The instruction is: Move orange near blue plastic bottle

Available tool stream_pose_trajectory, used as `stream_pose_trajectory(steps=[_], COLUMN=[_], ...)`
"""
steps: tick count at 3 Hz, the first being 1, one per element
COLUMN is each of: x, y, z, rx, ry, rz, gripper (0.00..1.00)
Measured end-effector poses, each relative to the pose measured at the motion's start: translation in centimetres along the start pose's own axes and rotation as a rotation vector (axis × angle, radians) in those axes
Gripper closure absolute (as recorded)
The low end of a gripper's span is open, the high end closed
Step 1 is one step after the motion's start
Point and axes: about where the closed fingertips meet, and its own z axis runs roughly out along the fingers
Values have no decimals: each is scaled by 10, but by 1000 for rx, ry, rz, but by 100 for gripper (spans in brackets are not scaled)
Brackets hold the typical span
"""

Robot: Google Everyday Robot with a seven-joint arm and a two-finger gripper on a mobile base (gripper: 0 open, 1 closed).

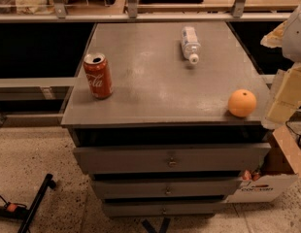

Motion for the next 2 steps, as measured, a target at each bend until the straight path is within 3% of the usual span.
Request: stream_pose_trajectory(steps=[2], x=[0], y=[-2], z=[0], rx=[15], ry=[14], rz=[-2], gripper=[0])
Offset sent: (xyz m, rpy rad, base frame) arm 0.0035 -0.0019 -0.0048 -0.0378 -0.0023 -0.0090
